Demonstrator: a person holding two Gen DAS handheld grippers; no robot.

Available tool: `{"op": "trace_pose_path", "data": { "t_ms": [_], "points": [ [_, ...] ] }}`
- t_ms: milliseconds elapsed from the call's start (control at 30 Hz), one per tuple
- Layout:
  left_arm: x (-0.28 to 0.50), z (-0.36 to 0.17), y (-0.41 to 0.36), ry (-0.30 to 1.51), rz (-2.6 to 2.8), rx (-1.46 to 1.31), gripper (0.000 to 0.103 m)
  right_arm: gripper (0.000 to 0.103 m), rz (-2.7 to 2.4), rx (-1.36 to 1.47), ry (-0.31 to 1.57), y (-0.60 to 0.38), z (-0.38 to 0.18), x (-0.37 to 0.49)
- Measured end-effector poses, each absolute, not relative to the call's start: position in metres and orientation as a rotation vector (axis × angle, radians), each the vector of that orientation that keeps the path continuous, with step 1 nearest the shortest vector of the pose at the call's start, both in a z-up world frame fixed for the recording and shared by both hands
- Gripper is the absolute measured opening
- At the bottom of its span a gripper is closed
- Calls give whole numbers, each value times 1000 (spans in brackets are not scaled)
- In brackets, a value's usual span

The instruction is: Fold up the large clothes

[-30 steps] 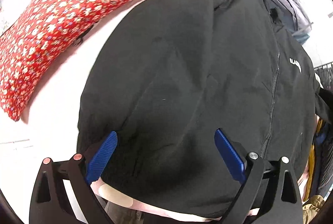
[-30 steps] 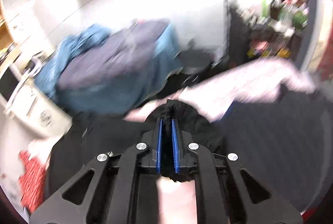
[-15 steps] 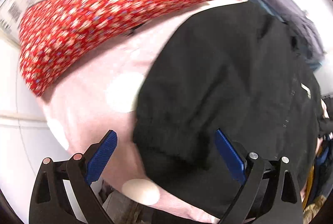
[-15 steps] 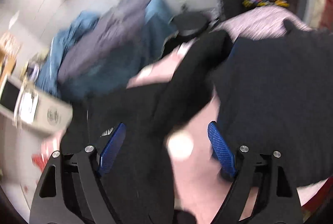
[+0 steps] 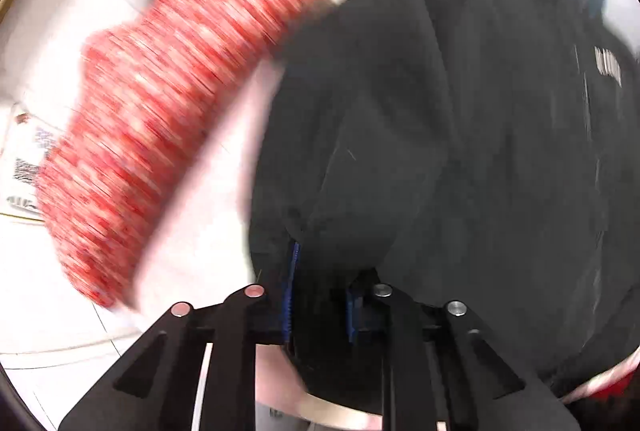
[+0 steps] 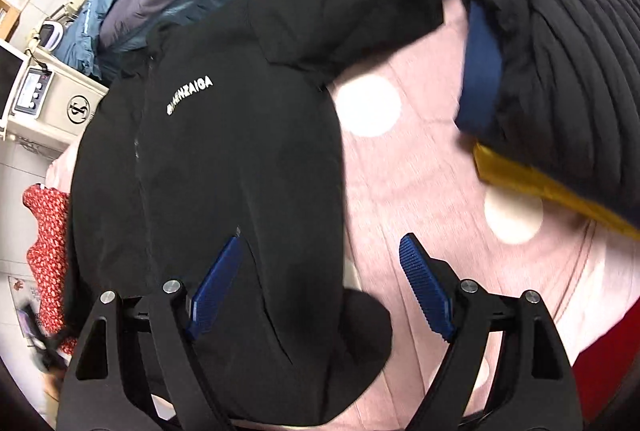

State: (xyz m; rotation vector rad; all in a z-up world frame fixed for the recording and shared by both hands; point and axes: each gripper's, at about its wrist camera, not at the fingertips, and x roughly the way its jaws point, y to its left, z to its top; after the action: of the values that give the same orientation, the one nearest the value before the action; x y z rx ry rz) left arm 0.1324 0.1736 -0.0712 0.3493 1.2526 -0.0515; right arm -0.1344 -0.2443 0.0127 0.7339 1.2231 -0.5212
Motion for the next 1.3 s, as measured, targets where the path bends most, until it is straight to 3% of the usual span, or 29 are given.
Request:
{"op": "trace_pose_path", "data": {
  "t_ms": [200, 233, 300, 333, 367, 500, 633, 767, 1033, 1300],
  "points": [
    [239, 54, 250, 982, 122, 215, 14, 81, -546, 726, 1291, -233, -5, -147],
    [255, 62, 261, 964, 162, 202, 20, 81, -544, 727, 1299, -232, -6, -147],
    [296, 66, 290, 968, 283, 178, 52, 81, -540, 727, 1310, -229, -7, -147],
    [310, 66, 302, 982, 350, 162, 77, 81, -535, 724, 1313, -226, -6, -146],
    [321, 67, 315, 988, 397, 130, 85, 81, -532, 719, 1315, -223, -5, -146],
    [329, 74, 349, 944, 421, -45, 92, 81, -534, 722, 1327, -217, -6, -154],
    [300, 62, 325, 975, 167, -114, 92, 81, -577, 751, 1357, -222, -18, -170],
    [236, 20, 270, 1088, -87, 62, 93, 81, -588, 746, 1369, -233, -27, -188],
    [115, -99, 240, 1399, -296, 124, 93, 81, -437, 389, 1528, -217, -58, -213],
    [83, -141, 177, 1479, -472, 111, 93, 81, -129, 185, 1498, -153, -83, -181]
  ]
}}
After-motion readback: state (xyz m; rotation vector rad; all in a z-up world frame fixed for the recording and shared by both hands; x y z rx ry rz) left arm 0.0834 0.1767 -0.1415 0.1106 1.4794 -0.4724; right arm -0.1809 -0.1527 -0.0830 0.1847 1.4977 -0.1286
